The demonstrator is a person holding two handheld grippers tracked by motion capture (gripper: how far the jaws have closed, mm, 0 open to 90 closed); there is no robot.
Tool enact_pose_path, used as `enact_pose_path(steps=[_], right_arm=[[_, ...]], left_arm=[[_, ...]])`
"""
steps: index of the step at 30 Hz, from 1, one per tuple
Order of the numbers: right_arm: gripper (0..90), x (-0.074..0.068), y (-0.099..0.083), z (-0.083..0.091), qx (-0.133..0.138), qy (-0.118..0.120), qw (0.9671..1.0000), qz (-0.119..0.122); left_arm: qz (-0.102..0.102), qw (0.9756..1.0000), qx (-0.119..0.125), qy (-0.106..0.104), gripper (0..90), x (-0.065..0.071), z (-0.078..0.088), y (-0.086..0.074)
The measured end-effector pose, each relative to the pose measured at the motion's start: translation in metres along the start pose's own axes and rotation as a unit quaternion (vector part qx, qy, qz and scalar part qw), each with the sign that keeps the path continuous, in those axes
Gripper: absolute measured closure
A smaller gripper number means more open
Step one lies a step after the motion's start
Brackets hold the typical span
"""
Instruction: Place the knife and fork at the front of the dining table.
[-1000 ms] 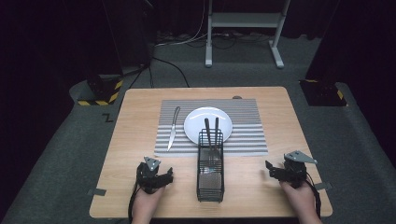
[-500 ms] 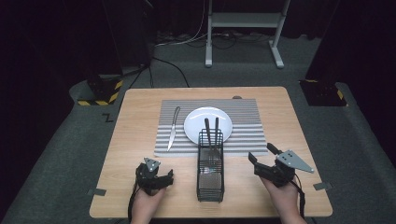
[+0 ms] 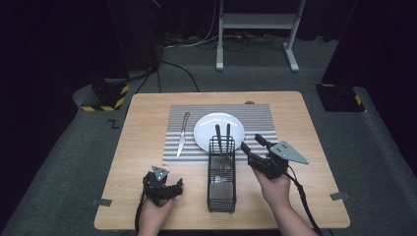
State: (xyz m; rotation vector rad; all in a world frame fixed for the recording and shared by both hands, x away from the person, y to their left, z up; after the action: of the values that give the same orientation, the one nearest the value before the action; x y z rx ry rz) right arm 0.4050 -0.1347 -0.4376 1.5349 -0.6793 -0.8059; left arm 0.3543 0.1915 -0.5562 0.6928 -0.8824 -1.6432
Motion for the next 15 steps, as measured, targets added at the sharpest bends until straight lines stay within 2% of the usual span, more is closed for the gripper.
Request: enact_pose_path(steps=[3,11,15], right_arm=[[45.9,-0.006,0.001,-0.017,-0.005,0.010,0.9999,0.000],[61.7,-0.021,0.003,-0.043,-0.012,0.028,0.9995,0.008],[65.0,-0.025,0.002,-0.052,-0.021,0.028,0.9993,0.010]], left_arm=[[0.000,1.0000,0.000,0.000,11.0,0.000,0.000,0.000],[0.001,1.0000,0.000,-0.002,10.9,0.000,0.000,0.000],[0.001,1.0000,0.000,-0.002,10.9,0.000,0.000,0.000]])
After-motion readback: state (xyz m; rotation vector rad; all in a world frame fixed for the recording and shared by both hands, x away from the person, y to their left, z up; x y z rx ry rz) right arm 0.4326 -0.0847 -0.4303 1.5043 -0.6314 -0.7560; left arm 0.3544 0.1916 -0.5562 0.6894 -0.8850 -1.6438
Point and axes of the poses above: each handheld gripper's, and its own axes: z roughly backward along the jaws, y roughly out of its top, x roughly to its right, the point moved 4 cm from there along -z, roughly forward along the jaws, and after that the axes turned 10 degrees about x, right-handed, at the moved point
